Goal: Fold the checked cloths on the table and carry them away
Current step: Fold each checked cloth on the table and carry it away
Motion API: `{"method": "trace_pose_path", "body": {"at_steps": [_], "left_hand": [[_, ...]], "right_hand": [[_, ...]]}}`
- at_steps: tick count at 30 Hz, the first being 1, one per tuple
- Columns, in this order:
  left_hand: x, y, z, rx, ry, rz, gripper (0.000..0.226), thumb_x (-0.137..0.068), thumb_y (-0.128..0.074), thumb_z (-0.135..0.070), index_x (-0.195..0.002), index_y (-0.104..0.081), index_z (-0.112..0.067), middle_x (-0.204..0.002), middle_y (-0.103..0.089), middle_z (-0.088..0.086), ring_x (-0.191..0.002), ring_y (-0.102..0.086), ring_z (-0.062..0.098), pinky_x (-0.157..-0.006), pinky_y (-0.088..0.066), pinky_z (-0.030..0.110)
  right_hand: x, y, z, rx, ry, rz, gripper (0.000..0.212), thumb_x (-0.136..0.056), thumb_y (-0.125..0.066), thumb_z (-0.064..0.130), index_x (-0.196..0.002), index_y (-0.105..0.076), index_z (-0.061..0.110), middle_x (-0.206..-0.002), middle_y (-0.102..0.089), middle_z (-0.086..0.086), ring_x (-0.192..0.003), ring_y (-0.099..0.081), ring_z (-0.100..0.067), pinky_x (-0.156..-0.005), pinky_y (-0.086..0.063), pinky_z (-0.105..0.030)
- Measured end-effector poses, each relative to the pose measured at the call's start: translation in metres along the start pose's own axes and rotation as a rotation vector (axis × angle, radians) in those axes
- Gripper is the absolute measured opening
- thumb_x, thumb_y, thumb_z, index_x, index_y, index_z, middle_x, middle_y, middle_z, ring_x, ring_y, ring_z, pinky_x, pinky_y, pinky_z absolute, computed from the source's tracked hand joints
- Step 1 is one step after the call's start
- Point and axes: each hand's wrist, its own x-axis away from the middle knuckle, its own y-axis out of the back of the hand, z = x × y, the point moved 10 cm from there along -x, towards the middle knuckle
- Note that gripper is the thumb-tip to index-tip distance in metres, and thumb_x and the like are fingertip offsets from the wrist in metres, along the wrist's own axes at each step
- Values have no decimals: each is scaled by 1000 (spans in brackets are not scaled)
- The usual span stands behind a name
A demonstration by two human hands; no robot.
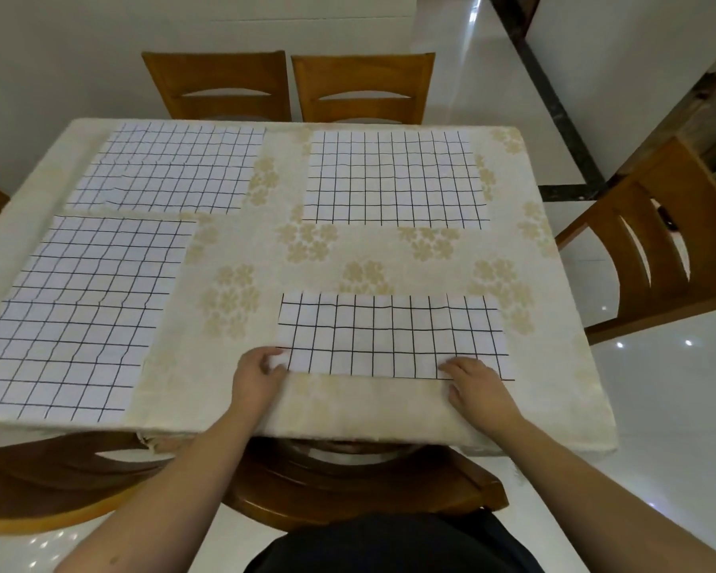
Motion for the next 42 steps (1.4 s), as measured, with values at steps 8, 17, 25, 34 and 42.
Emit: {"method": "trace_pose_path", "body": {"at_steps": [8, 17, 25, 34, 42], "left_hand": [[-3, -4, 29, 194, 387, -34, 36, -84, -73, -31, -113, -62, -12, -104, -62, 3, -98, -62, 25, -88, -49, 35], [5, -33, 27, 156, 442, 170, 41, -85, -73, -33, -116, -64, -9, -112, -66, 11, -96, -62, 24, -91, -50, 37], [24, -33, 5, -8, 424, 143, 20, -90, -64, -24, -75, -60, -11, -83, -60, 2, -88, -56, 24, -78, -41, 28], [21, -1, -21, 225, 231, -2, 16, -91, -65, -20, -97, -62, -5, -81, -71, 12, -71, -68, 16, -79, -56, 41], [24, 9, -93, 287, -16, -33, 12, -88, -69, -22, -97, -63, -16, -75, -62, -1, -69, -61, 9, -69, -47, 15]], "right_hand": [[-17, -33, 41, 61, 141, 242, 59, -97, -45, 33, -152, -27, 17, -158, -25, -3, -144, -25, -23, -115, -24, -39], [-14, -64, 43, 138, 121, 427, 67, -101, -26, 52, -155, 1, 22, -162, 12, 0, -149, 9, -18, -119, -3, -37], [-12, -73, 43, 117, 122, 431, 92, -78, 3, 75, -153, 9, 23, -160, 20, -2, -147, 17, -21, -117, 6, -38], [-18, -61, 52, 9, 95, 348, 81, -89, -9, 69, -155, -2, 23, -163, -4, 3, -149, -3, -15, -120, -12, -37], [-27, -57, 61, -195, 43, 315, 65, -101, -37, 44, -154, -12, 17, -159, -22, -3, -146, -18, -19, -119, -16, -34]]}}
